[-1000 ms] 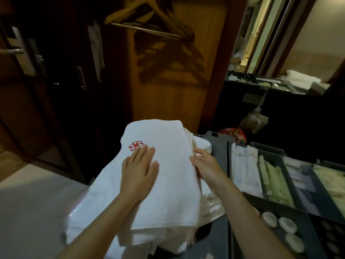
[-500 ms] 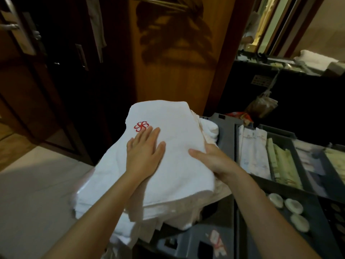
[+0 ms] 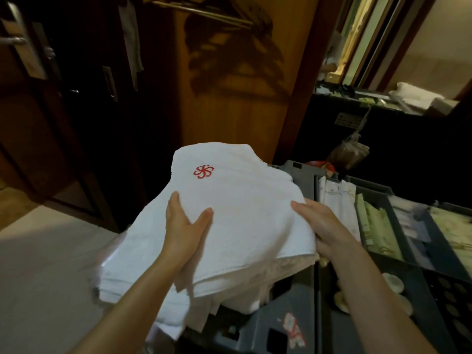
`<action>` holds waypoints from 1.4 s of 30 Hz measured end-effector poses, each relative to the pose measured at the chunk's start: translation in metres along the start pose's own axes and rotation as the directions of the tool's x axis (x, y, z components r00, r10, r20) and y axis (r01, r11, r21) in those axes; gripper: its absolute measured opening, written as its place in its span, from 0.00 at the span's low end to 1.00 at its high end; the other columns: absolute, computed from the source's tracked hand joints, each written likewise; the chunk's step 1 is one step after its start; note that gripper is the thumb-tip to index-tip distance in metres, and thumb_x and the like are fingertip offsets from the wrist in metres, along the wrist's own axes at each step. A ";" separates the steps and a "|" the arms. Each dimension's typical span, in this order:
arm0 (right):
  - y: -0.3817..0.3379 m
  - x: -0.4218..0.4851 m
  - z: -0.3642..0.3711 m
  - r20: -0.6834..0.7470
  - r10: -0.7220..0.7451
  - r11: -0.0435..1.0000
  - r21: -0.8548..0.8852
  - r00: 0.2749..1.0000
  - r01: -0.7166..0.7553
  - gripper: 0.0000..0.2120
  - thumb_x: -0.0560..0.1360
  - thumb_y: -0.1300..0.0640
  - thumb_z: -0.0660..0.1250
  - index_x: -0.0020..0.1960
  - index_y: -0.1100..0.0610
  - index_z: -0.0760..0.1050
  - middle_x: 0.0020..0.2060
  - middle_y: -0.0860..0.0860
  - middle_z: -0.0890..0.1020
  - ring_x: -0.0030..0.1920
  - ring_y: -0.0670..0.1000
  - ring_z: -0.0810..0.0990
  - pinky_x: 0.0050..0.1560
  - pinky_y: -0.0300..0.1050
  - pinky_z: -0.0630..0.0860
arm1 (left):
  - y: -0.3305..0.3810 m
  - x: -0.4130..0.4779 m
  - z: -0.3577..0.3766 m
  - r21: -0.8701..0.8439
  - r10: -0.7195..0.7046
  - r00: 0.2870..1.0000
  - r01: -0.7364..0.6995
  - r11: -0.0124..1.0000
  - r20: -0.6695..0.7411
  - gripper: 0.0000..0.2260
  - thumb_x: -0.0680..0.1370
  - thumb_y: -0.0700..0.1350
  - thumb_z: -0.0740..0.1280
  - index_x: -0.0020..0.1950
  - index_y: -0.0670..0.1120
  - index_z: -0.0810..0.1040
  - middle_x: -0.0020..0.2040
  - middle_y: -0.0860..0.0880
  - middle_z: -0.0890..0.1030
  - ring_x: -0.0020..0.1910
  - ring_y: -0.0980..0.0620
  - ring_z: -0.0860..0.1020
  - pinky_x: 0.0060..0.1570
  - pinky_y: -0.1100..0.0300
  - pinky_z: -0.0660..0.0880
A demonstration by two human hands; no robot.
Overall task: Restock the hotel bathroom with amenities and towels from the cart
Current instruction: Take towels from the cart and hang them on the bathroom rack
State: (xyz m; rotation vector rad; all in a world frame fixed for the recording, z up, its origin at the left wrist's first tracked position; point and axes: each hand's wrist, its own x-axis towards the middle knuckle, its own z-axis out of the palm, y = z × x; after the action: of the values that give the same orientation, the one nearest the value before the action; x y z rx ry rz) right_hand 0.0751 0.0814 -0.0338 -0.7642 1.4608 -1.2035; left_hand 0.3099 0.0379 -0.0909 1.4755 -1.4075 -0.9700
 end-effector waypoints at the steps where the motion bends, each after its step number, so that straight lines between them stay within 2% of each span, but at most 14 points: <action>1: 0.003 -0.004 0.001 0.073 -0.002 1.000 0.010 0.997 0.001 0.10 0.77 0.60 0.64 0.58 0.57 0.75 0.49 0.54 0.83 0.48 0.54 0.83 0.43 0.47 0.79 | -0.001 -0.002 0.000 -0.042 -0.035 0.999 0.035 0.999 -0.002 0.36 0.75 0.50 0.67 0.76 0.49 0.49 0.73 0.46 0.63 0.70 0.44 0.65 0.68 0.47 0.65; 6: 0.014 -0.016 0.000 0.213 0.010 0.999 -0.046 0.977 0.000 0.22 0.73 0.66 0.67 0.63 0.50 0.69 0.52 0.51 0.81 0.49 0.51 0.82 0.41 0.41 0.81 | 0.002 -0.007 0.003 0.038 -0.062 0.997 0.064 0.997 -0.050 0.36 0.72 0.51 0.70 0.73 0.49 0.54 0.69 0.44 0.68 0.68 0.42 0.67 0.65 0.40 0.67; 8: 0.013 -0.016 -0.002 0.181 -0.002 1.000 -0.021 0.984 0.006 0.24 0.73 0.67 0.67 0.65 0.51 0.68 0.53 0.51 0.80 0.51 0.53 0.80 0.45 0.45 0.80 | 0.008 -0.009 0.001 0.042 -0.038 0.997 0.041 0.998 -0.068 0.35 0.73 0.48 0.70 0.74 0.49 0.53 0.70 0.44 0.66 0.68 0.42 0.67 0.66 0.42 0.67; 12: -0.002 -0.008 -0.009 0.136 -0.041 0.979 0.202 0.990 0.013 0.21 0.74 0.69 0.64 0.65 0.57 0.71 0.51 0.57 0.82 0.43 0.55 0.84 0.35 0.45 0.81 | 0.026 -0.021 -0.006 -0.051 -0.040 0.997 0.036 0.998 -0.067 0.32 0.75 0.43 0.68 0.74 0.48 0.55 0.63 0.49 0.71 0.61 0.47 0.71 0.60 0.52 0.69; 15: -0.010 -0.004 -0.020 0.160 -0.045 0.951 0.311 0.986 -0.007 0.22 0.74 0.69 0.64 0.66 0.58 0.71 0.53 0.59 0.82 0.42 0.54 0.85 0.33 0.44 0.80 | 0.030 -0.033 -0.009 -0.240 -0.227 0.974 0.215 0.947 -0.023 0.31 0.74 0.46 0.70 0.73 0.47 0.58 0.56 0.50 0.71 0.54 0.47 0.73 0.56 0.53 0.72; 18: -0.007 0.001 -0.036 0.195 -0.025 0.944 0.327 0.980 -0.041 0.21 0.75 0.69 0.62 0.67 0.59 0.70 0.54 0.59 0.81 0.42 0.54 0.85 0.32 0.42 0.80 | 0.024 -0.038 -0.009 -0.359 -0.372 0.921 0.389 0.848 0.118 0.30 0.70 0.53 0.72 0.67 0.40 0.69 0.54 0.42 0.80 0.51 0.42 0.80 0.50 0.51 0.77; 22: -0.002 0.007 -0.056 0.205 -0.016 0.961 0.274 0.979 -0.042 0.23 0.76 0.70 0.60 0.69 0.57 0.68 0.59 0.57 0.78 0.53 0.57 0.80 0.36 0.45 0.81 | 0.030 -0.054 0.000 -0.356 -0.352 0.921 0.389 0.850 0.165 0.36 0.63 0.60 0.74 0.64 0.41 0.73 0.52 0.41 0.83 0.51 0.43 0.81 0.57 0.48 0.76; 25: 0.001 0.005 -0.066 0.171 -0.015 0.977 0.210 0.985 -0.021 0.20 0.76 0.70 0.59 0.66 0.57 0.69 0.55 0.56 0.79 0.50 0.58 0.79 0.35 0.45 0.82 | 0.038 -0.068 0.010 -0.400 -0.294 0.948 0.318 0.860 0.123 0.16 0.77 0.48 0.67 0.61 0.42 0.75 0.51 0.43 0.83 0.50 0.45 0.81 0.52 0.52 0.77; 27: 0.006 0.003 -0.067 0.164 0.000 0.986 0.163 0.986 -0.027 0.20 0.77 0.69 0.59 0.66 0.57 0.69 0.55 0.57 0.78 0.50 0.58 0.79 0.37 0.48 0.81 | 0.037 -0.077 0.016 -0.382 -0.337 0.941 0.324 0.866 0.035 0.13 0.79 0.47 0.63 0.61 0.43 0.74 0.52 0.43 0.82 0.50 0.43 0.80 0.52 0.50 0.77; 30: 0.014 -0.004 -0.063 0.107 -0.034 0.995 -0.094 0.994 0.045 0.21 0.77 0.68 0.61 0.68 0.56 0.67 0.59 0.55 0.75 0.52 0.55 0.75 0.39 0.44 0.74 | 0.031 -0.090 0.017 -0.344 -0.390 0.917 0.340 0.875 -0.083 0.18 0.78 0.51 0.63 0.65 0.44 0.69 0.58 0.43 0.78 0.54 0.43 0.77 0.55 0.47 0.76; 32: 0.018 -0.008 -0.059 0.099 -0.135 0.937 -0.310 0.986 0.159 0.23 0.76 0.67 0.61 0.69 0.54 0.65 0.60 0.53 0.72 0.54 0.53 0.72 0.40 0.42 0.73 | 0.028 -0.100 0.016 -0.246 -0.390 0.909 0.348 0.905 -0.146 0.18 0.77 0.53 0.64 0.61 0.45 0.68 0.53 0.47 0.77 0.50 0.45 0.77 0.45 0.52 0.77; 35: 0.023 -0.009 -0.059 0.135 -0.364 0.619 -0.704 0.922 0.347 0.27 0.75 0.61 0.64 0.71 0.52 0.62 0.67 0.54 0.67 0.66 0.56 0.65 0.64 0.52 0.67 | 0.028 -0.114 0.017 0.062 -0.223 0.946 0.243 0.968 -0.234 0.09 0.79 0.50 0.61 0.54 0.46 0.67 0.45 0.52 0.73 0.44 0.49 0.73 0.38 0.57 0.69; 37: 0.025 -0.013 -0.056 0.223 -0.449 0.458 -0.775 0.865 0.437 0.25 0.75 0.58 0.65 0.70 0.52 0.64 0.70 0.53 0.64 0.68 0.55 0.62 0.69 0.51 0.62 | 0.026 -0.121 0.017 0.284 -0.017 0.961 0.098 0.954 -0.275 0.08 0.80 0.49 0.59 0.52 0.46 0.69 0.42 0.51 0.74 0.43 0.48 0.74 0.38 0.56 0.69; 42: 0.023 -0.031 -0.039 0.503 -0.391 0.504 -0.583 0.771 0.637 0.21 0.77 0.55 0.64 0.68 0.51 0.66 0.66 0.47 0.67 0.64 0.46 0.68 0.63 0.37 0.64 | 0.040 -0.115 0.016 0.341 0.203 0.887 -0.055 0.938 -0.415 0.06 0.79 0.46 0.60 0.48 0.45 0.74 0.47 0.49 0.76 0.47 0.52 0.75 0.44 0.60 0.69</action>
State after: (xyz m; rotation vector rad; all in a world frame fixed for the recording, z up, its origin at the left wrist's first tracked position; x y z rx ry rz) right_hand 0.0485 0.1275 -0.0474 -2.0049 1.4678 -0.7981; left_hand 0.2747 0.1518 -0.0612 1.6811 -1.3365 -0.2876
